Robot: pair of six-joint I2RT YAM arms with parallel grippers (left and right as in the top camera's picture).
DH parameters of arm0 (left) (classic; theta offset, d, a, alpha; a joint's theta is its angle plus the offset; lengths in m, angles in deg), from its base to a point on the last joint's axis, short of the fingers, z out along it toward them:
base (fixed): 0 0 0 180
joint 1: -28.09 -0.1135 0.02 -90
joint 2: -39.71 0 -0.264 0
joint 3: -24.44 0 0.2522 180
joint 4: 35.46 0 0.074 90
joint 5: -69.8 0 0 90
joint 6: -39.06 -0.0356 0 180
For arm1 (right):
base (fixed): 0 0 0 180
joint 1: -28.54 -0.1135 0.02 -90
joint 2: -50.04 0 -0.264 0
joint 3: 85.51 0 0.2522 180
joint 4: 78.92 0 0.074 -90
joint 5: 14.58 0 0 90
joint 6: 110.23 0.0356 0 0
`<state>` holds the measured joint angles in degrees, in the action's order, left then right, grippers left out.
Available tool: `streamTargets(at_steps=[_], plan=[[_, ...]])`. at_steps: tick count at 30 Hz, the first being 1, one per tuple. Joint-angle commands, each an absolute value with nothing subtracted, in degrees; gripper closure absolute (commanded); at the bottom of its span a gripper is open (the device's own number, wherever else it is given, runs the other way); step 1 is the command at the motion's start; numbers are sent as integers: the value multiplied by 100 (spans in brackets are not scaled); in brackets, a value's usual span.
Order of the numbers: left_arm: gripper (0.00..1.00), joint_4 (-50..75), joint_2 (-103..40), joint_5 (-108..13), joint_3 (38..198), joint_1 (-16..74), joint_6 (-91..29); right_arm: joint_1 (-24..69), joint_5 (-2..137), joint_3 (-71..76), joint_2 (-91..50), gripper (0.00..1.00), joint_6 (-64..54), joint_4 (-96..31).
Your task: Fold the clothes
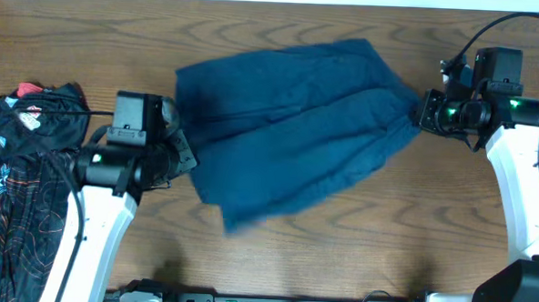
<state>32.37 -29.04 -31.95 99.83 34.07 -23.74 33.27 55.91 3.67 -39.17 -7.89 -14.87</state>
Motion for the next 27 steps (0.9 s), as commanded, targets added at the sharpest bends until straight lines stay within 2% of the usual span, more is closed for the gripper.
streamTargets(at_steps=[1, 5, 7, 10, 15, 19, 23, 27], plan=[[68, 3340, -3173, -3195, 10029, 3368, -2540, 3371, 5880, 433, -3888, 99, -872, -1430], [53, 3639, -3403, -3647, 10027, 3420, -2811, 3371, 5895, 433, -3888, 99, -870, -1415], [52, 3888, -3501, -3669, 10020, 3571, -2986, 3371, 5895, 433, -3888, 99, -870, -1417], [43, 4161, -3613, -3669, 9946, 3923, -3189, 3371, 5893, 433, -3891, 99, -870, -1417], [43, 4489, -3759, -3772, 9559, 4778, -3183, 3371, 5893, 433, -3891, 99, -846, -1465], [49, 4201, -3766, -3798, 8908, 5455, -2586, 3371, 5893, 433, -3891, 99, -804, -1483], [48, 3040, -3768, -4251, 8073, 6074, -2050, 3371, 5891, 433, -3891, 99, -804, -1483], [42, 2039, -3844, -4511, 7581, 6432, -1712, 3369, 5864, 433, -3891, 99, -804, -1479]])
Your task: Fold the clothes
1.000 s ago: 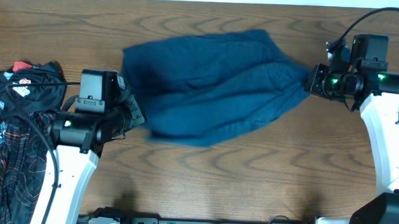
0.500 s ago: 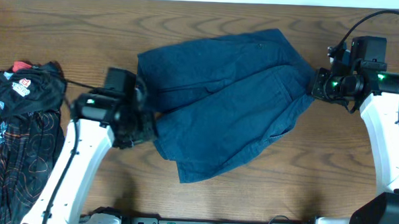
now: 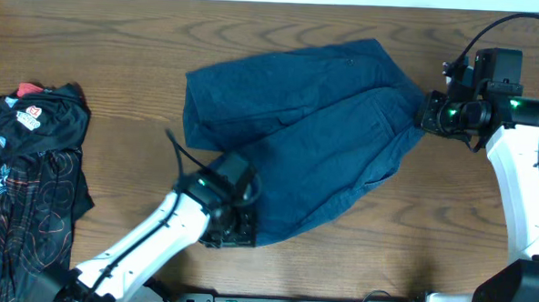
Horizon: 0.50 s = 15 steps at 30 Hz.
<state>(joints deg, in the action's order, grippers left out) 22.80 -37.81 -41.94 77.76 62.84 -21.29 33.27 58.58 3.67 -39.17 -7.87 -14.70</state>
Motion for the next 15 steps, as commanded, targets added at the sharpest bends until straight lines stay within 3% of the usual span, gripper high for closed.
streamTargets(at_steps=[1, 15], plan=[[41, 1919, -3903, -4513, 7537, 6463, -1712, 3365, 5847, 433, -3891, 99, -804, -1476], [41, 1110, -5341, -5027, 7520, 6478, -1764, 3185, 5851, 433, -3888, 99, -806, -1500]])
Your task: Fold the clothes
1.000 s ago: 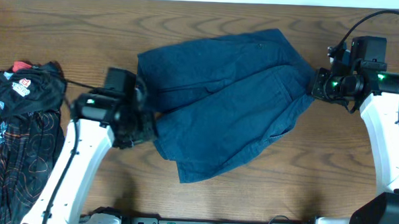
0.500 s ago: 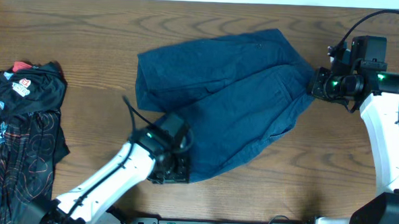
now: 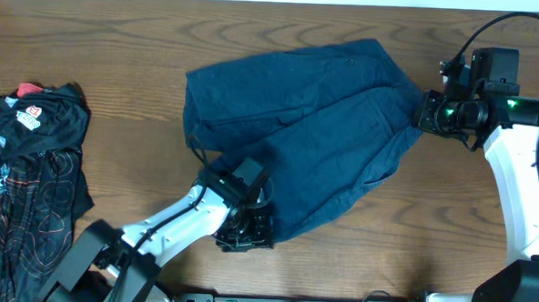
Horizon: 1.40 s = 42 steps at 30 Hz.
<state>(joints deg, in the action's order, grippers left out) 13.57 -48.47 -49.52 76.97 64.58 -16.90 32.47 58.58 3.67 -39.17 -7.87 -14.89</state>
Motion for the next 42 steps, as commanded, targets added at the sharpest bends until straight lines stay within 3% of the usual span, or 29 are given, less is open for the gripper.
streamTargets(at_steps=[1, 4, 6, 7, 16, 23, 29, 42], plan=[[49, 1091, -5372, -5027, 7520, 6478, -1762, 3185, 5851, 433, -3888, 99, -806, -1500], [67, 1073, -5385, -5020, 7520, 6478, -1764, 3185, 5851, 433, -3888, 99, -808, -1498], [89, 1084, -5385, -4994, 7518, 6478, -1762, 3183, 5851, 433, -3888, 99, -806, -1498], [94, 1080, -5385, -4970, 7518, 6478, -1762, 3185, 5851, 433, -3888, 99, -806, -1500], [94, 1425, -4968, -4187, 7703, 6465, -1716, 3185, 5856, 433, -3888, 99, -852, -1509], [94, 3206, -3787, -2336, 8849, 6382, -1696, 3190, 5873, 435, -3888, 99, -913, -1612], [94, 4400, -3158, -1460, 9981, 5905, -1871, 3190, 5991, 577, -3886, 99, -918, -1651], [94, 4804, -2920, -688, 11502, 5060, -2612, 3194, 6776, 2948, -3886, 99, -1292, -281]])
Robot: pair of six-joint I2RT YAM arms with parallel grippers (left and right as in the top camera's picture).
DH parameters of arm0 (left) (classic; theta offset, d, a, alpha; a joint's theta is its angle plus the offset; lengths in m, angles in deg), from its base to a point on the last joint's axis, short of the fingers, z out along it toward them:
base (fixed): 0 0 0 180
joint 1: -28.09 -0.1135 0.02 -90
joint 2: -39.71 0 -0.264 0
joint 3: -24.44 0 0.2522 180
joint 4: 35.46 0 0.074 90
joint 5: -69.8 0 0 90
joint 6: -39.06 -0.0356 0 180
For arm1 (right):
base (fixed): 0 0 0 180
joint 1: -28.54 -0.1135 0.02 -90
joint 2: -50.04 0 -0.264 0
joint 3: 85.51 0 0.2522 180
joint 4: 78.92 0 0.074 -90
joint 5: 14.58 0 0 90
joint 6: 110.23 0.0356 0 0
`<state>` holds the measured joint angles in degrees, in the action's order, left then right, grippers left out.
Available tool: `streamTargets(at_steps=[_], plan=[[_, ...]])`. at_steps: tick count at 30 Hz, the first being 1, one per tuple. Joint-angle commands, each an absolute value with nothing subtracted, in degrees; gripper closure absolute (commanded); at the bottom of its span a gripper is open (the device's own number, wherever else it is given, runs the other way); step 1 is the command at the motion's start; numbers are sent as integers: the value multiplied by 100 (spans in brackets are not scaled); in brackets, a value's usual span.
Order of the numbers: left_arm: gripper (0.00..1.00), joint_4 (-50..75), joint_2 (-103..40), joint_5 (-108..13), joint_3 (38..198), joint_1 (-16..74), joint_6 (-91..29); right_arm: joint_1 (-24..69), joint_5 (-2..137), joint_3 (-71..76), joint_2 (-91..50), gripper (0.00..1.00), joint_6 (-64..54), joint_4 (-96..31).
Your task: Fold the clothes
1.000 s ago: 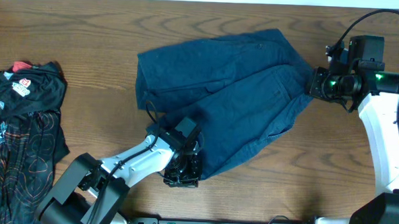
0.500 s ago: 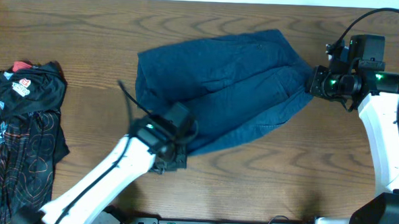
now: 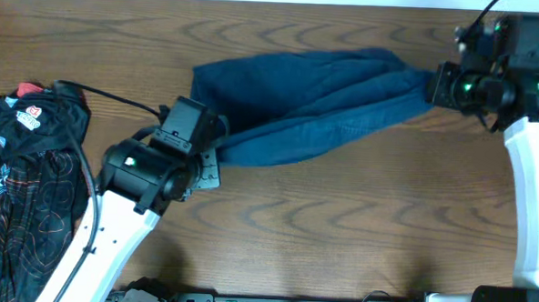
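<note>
A dark blue garment (image 3: 317,108) lies in the overhead view as a narrow, bunched band running from the left middle to the back right of the table. My left gripper (image 3: 214,158) sits at the band's lower left end, apparently shut on the cloth there. My right gripper (image 3: 434,86) is shut on the band's right end, and the cloth looks drawn taut between the two. The fingertips of both are partly hidden by cloth.
A black garment (image 3: 22,186) with red and white print lies heaped at the left edge. A black cable (image 3: 117,97) runs from it toward the left arm. The wooden table (image 3: 339,236) is bare in front of the blue garment.
My left gripper has moved from the garment's front hem back and to the left, and the front part of the cloth came with it. The right gripper has shifted farther back. The garment is now a narrow band.
The blue garment first lay spread out, my left gripper at its left edge and my right gripper on its right end. The left gripper then stood at the front hem, low over the table. Now that hem is drawn back and the cloth is doubled into a band.
</note>
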<state>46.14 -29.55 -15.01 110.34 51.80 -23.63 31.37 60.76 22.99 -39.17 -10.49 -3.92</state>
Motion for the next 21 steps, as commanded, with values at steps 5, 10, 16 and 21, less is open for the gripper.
streamTargets(at_steps=[5, 10, 16, 21], plan=[[94, 5193, -2920, -338, 12700, 5060, -2783, 3194, 6964, 4074, -3886, 99, -1449, 388], [94, 5490, -2920, -251, 14057, 5060, -2938, 3194, 7099, 5079, -3886, 99, -1521, 1018], [94, 5783, -2924, -249, 15428, 5060, -3128, 3192, 7090, 6010, -3882, 99, -1514, 1643], [94, 6067, -2924, -249, 16267, 5062, -3253, 3190, 7066, 6618, -3840, 99, -1429, 2060]])
